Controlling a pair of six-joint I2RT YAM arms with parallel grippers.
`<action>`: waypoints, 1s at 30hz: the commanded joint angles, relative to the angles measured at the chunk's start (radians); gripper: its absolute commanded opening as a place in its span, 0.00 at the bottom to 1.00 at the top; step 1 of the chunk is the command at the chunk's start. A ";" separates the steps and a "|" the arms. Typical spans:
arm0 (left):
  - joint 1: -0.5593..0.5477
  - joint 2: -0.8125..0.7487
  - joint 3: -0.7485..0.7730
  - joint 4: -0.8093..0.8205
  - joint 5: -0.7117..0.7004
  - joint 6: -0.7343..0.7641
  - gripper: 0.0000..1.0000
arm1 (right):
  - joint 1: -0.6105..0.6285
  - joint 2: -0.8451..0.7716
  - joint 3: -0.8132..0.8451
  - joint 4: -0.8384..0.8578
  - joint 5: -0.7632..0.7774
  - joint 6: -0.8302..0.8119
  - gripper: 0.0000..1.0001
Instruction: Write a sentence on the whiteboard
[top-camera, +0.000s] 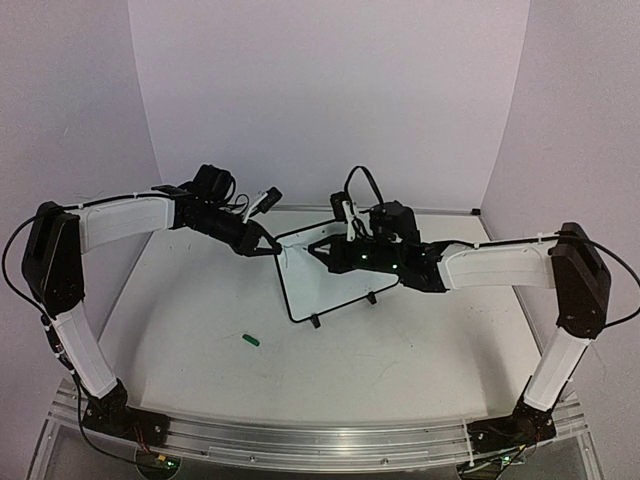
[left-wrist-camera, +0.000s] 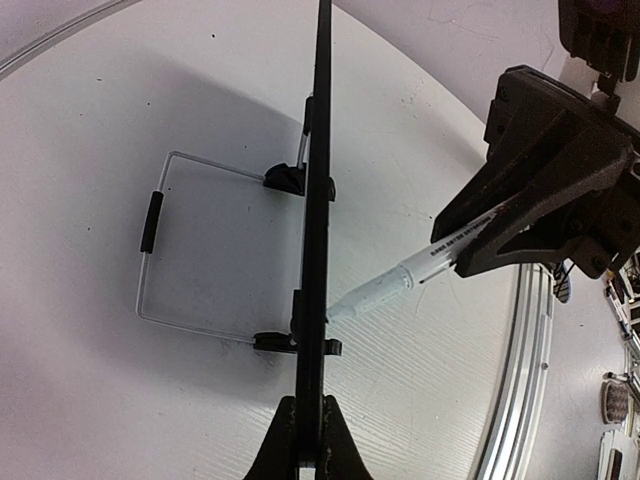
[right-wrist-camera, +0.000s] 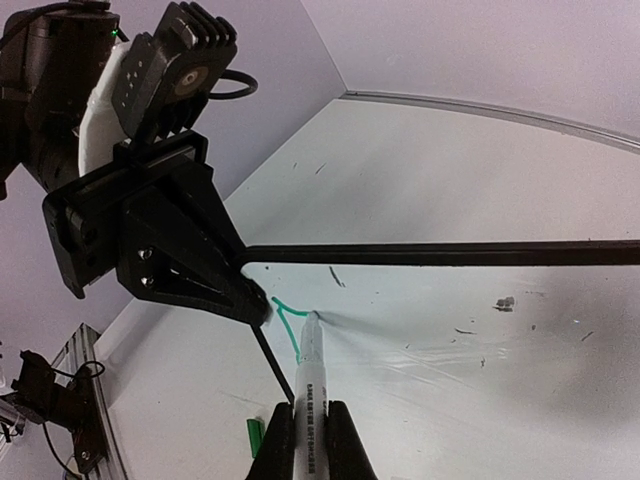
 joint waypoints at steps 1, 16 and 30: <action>-0.012 -0.019 0.010 -0.053 -0.042 0.043 0.00 | -0.006 0.026 0.028 0.004 -0.040 0.009 0.00; -0.015 -0.018 0.012 -0.055 -0.046 0.045 0.00 | -0.002 0.032 0.022 0.013 -0.020 0.012 0.00; -0.015 -0.017 0.012 -0.057 -0.048 0.047 0.00 | -0.002 -0.022 -0.063 0.028 0.048 0.022 0.00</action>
